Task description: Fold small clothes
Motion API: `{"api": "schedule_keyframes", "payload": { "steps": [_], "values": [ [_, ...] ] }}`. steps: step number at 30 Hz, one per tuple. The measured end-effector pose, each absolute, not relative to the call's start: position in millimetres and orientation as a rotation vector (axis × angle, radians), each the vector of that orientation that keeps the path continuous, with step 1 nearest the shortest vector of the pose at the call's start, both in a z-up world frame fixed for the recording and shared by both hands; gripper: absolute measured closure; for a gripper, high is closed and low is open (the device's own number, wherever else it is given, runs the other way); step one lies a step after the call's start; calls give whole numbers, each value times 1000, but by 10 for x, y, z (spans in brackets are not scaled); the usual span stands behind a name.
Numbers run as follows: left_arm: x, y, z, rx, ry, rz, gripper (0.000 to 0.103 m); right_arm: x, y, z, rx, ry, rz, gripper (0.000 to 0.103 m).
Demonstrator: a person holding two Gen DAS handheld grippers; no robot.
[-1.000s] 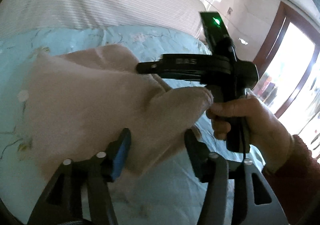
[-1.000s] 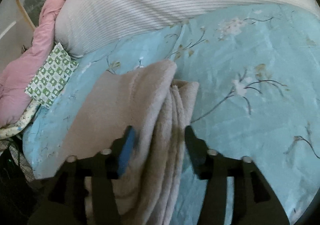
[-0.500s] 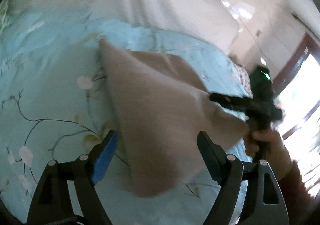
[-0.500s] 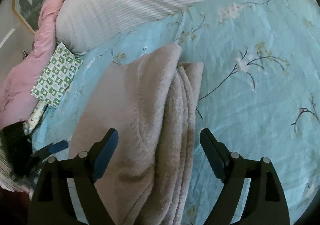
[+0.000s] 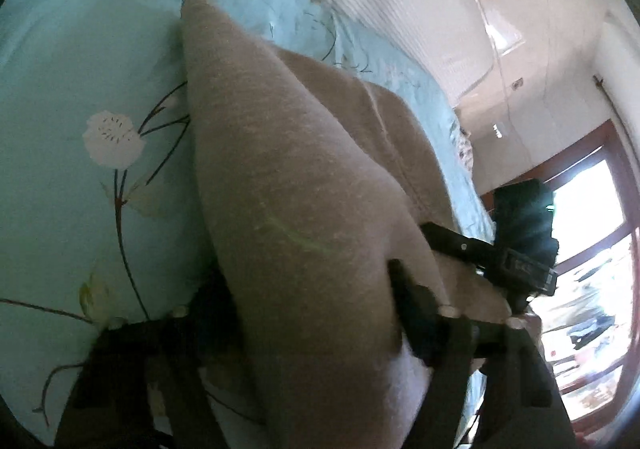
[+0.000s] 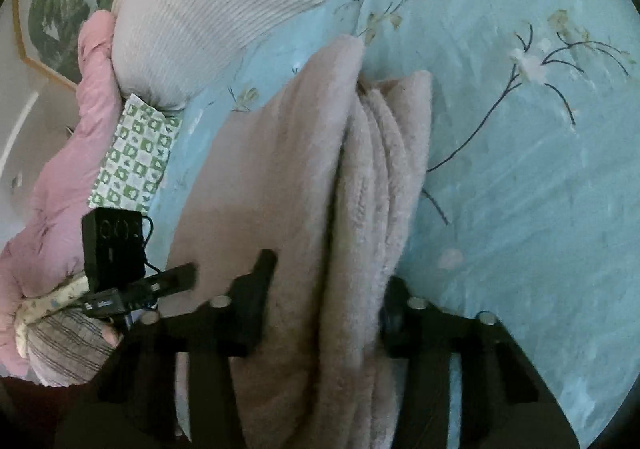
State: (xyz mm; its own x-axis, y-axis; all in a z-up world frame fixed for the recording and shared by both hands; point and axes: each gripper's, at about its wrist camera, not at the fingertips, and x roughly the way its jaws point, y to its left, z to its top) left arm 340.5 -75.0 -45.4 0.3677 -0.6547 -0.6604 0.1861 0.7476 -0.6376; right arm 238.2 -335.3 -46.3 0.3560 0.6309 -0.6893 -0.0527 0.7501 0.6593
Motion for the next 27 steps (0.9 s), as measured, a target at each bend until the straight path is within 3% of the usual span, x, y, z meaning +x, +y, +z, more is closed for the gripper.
{"api": "schedule_keyframes", "payload": {
  "steps": [1,4,18,23,27],
  "values": [
    [3403,-741,-442,-506,1059,-576,48,2368,-3325,-427,576,1124,468,65],
    [3304,-655,-331,-498,1027,-596,56,2324,-3223,-310,548,1095,464,68],
    [2101,915,389,-380,879,-430,57,2163,-1711,-1,567,982,751,69],
    [1819,1420,346,-380,880,-365,57,2155,-1103,-201,572,1008,838,69],
    [1755,1593,-15,-417,932,-330,53,2150,-893,-470,549,1085,804,68]
  ]
}}
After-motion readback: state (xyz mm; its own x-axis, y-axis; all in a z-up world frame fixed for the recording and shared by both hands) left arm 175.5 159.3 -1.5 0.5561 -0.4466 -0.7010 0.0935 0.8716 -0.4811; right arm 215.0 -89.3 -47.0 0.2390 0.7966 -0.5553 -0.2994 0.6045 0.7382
